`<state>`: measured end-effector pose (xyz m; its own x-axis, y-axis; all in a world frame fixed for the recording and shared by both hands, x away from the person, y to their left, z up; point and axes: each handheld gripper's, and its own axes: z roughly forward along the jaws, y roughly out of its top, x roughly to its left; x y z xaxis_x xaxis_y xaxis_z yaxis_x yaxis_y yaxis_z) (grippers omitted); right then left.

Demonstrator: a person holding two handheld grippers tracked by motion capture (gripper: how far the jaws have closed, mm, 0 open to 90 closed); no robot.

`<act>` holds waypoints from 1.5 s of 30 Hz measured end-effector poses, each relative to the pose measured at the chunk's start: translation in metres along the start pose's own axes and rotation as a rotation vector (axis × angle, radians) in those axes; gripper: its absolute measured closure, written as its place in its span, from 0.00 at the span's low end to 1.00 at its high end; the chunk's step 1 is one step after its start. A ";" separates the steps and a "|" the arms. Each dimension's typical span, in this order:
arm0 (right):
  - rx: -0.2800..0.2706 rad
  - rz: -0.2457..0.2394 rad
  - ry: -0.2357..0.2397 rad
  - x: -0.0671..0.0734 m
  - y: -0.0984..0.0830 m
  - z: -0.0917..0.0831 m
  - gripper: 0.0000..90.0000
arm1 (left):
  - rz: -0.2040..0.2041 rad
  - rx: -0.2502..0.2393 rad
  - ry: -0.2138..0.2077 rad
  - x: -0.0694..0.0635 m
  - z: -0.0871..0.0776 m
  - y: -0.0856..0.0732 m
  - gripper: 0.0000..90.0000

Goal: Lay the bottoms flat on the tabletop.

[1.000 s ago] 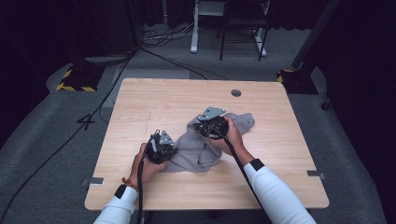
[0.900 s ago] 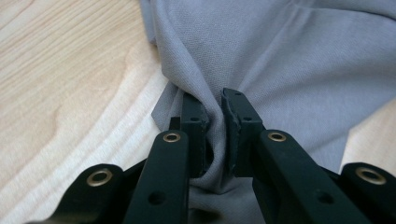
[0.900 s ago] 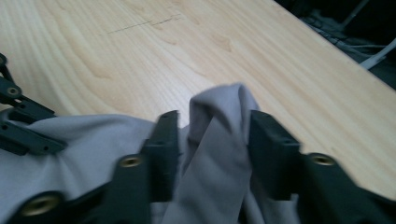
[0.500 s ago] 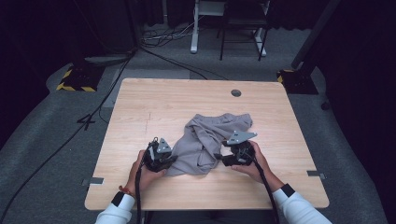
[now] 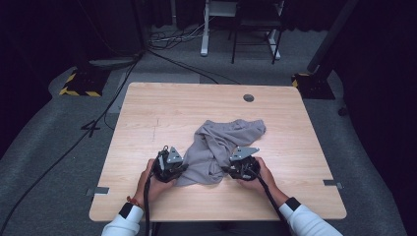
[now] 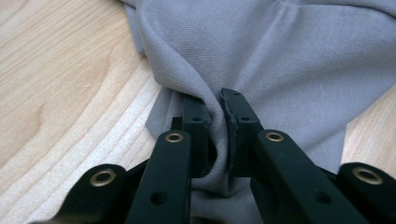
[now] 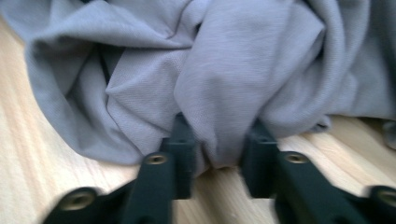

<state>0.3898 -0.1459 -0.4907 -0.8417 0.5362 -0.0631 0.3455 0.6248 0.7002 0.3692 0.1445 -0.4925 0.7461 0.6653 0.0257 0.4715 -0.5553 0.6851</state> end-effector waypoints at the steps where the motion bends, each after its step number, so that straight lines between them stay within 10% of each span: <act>1: -0.001 -0.006 -0.009 0.000 0.000 -0.002 0.84 | 0.000 0.000 0.000 0.000 0.000 0.000 0.91; 11: -0.123 0.075 -0.161 -0.036 0.005 -0.079 0.87 | -0.032 -0.111 0.049 0.010 -0.024 0.003 0.98; 19: -0.233 0.183 -0.344 -0.071 -0.003 -0.156 0.87 | -0.049 -0.102 0.113 0.020 -0.034 0.002 0.98; 26: -0.305 0.222 -0.411 -0.081 -0.004 -0.187 0.87 | -0.077 -0.100 0.117 0.025 -0.039 0.000 0.97; 31: -0.254 0.147 -0.370 -0.070 0.003 -0.178 0.85 | -0.038 -0.094 0.059 0.019 -0.037 0.003 0.92; 41: -0.105 0.008 -0.134 -0.038 0.006 -0.101 0.74 | 0.003 -0.112 0.007 0.002 -0.035 0.011 0.74; 45: -0.056 -0.035 -0.090 -0.028 0.007 -0.082 0.50 | -0.002 -0.120 0.024 -0.008 -0.032 0.022 0.53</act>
<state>0.3819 -0.2027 -0.4253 -0.8115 0.5647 -0.1503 0.2902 0.6126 0.7352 0.3587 0.1428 -0.4547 0.7333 0.6787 0.0403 0.4124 -0.4912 0.7672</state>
